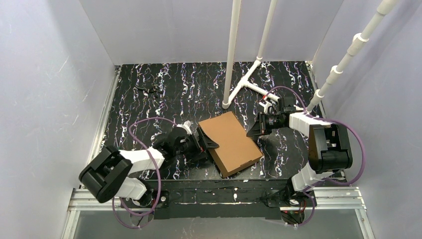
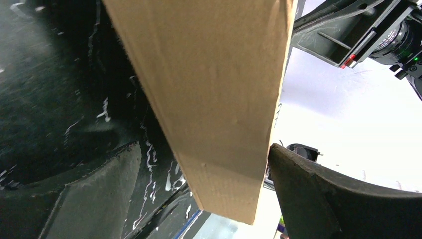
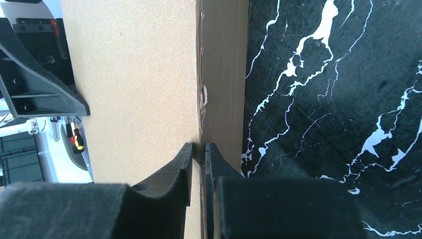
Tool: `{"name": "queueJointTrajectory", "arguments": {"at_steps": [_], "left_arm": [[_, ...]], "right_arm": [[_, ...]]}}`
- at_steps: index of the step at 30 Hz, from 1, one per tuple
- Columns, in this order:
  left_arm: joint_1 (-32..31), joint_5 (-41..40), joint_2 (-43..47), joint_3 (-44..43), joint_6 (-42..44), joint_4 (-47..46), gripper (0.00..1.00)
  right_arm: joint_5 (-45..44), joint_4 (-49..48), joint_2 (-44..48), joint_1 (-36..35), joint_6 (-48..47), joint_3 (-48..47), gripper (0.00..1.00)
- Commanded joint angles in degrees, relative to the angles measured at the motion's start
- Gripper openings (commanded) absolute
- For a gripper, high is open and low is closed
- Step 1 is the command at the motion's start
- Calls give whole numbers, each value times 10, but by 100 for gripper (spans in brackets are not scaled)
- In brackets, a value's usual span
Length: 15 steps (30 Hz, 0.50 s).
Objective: Fold the paper box
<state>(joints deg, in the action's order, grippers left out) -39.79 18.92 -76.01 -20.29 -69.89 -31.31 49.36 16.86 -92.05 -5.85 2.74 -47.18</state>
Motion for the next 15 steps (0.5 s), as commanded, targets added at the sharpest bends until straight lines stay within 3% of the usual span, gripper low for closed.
{"name": "queueJointTrajectory", "arguments": {"at_steps": [1,3,10,15], "left_arm": [[-19,6,-45,-40,-9,-51,98],[-23,-2,-61,-40,-25,-64,95],[-24,-24,-72,-18,-55,-102,61],[-25,-28,-46,-6,-53,-107,37]], "right_arm": [[-122,19,-29,7,-53,7,8],[-118,20,-29,7,-53,7,8],[-37,12,-37,7,-44,9,11],[-1,7,-22,7,-42,11,22]]}}
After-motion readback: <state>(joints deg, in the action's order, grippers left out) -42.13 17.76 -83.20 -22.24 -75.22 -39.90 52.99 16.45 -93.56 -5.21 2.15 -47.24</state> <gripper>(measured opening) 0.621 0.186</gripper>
